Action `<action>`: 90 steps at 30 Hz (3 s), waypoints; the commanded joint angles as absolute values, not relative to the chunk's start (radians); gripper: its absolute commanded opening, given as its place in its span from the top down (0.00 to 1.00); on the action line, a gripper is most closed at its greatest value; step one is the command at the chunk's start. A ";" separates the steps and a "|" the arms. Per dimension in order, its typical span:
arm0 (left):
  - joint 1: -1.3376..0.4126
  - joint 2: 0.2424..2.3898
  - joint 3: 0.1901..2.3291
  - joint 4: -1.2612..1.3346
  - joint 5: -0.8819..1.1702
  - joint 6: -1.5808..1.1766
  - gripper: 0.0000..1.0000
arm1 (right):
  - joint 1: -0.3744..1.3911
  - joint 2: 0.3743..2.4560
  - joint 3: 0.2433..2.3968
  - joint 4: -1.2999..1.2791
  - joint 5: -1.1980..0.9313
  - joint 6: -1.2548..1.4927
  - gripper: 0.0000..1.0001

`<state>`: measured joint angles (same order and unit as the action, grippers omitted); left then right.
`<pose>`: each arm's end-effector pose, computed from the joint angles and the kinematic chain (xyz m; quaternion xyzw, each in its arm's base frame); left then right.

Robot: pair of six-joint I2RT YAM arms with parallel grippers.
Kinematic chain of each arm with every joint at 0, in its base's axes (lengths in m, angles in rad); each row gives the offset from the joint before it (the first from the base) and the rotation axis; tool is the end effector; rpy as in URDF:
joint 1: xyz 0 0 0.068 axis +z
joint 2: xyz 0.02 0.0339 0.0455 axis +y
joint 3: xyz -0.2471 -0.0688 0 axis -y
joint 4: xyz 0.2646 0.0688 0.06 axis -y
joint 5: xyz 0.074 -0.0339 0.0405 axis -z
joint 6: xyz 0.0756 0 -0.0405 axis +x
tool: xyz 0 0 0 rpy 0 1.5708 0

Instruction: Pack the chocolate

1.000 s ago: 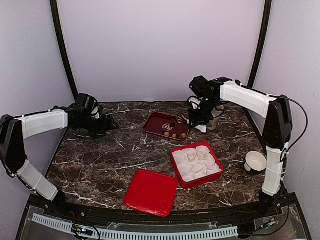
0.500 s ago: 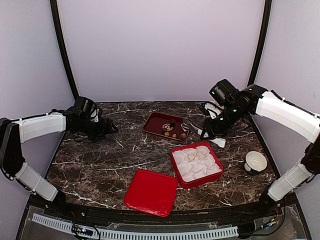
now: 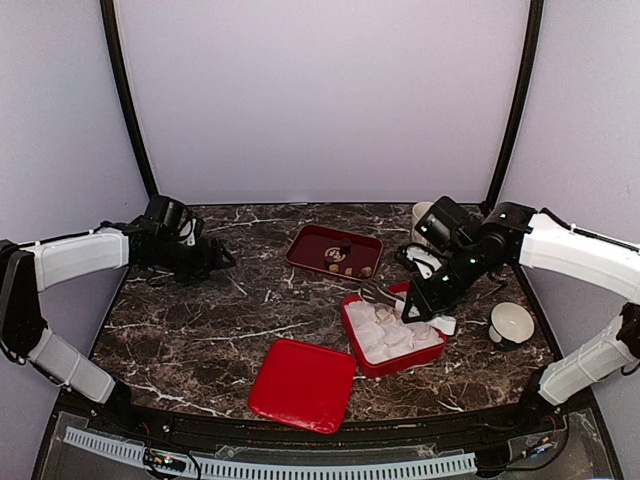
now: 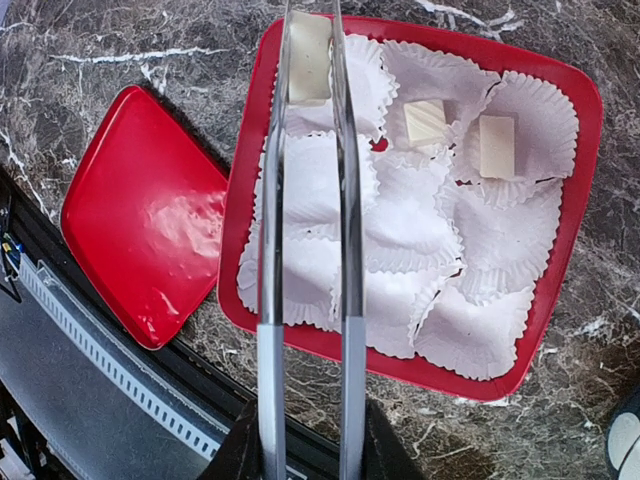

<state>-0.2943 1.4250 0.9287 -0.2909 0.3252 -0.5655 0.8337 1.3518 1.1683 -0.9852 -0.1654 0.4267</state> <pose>0.3262 -0.1241 0.1816 -0.0620 0.9120 -0.2931 0.2802 0.1894 0.2272 0.2287 -0.2135 0.9530 0.1827 0.1131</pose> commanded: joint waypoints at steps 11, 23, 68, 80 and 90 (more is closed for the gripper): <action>-0.288 1.374 0.905 -0.284 0.320 -0.570 0.15 | 0.878 1.449 1.127 -0.878 -0.109 0.441 0.78; -0.288 1.391 0.909 -0.281 0.323 -0.569 0.15 | 0.878 1.483 1.146 -0.876 -0.086 0.438 0.68; -0.288 1.375 0.957 -0.323 0.128 -0.515 0.08 | 0.554 2.008 1.753 -0.889 -0.135 0.212 0.60; -0.288 1.395 0.982 -0.304 0.135 -0.498 0.08 | 0.546 2.172 1.906 -0.906 -0.103 0.204 0.58; -0.287 1.397 0.978 -0.309 0.128 -0.485 0.09 | 0.549 2.258 2.010 -0.927 -0.094 0.198 0.57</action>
<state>-0.2943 1.4010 0.9615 -0.3008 0.1364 -0.5037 0.5507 2.2257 1.9430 -0.9245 -0.1101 0.2131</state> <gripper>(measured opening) 0.914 0.427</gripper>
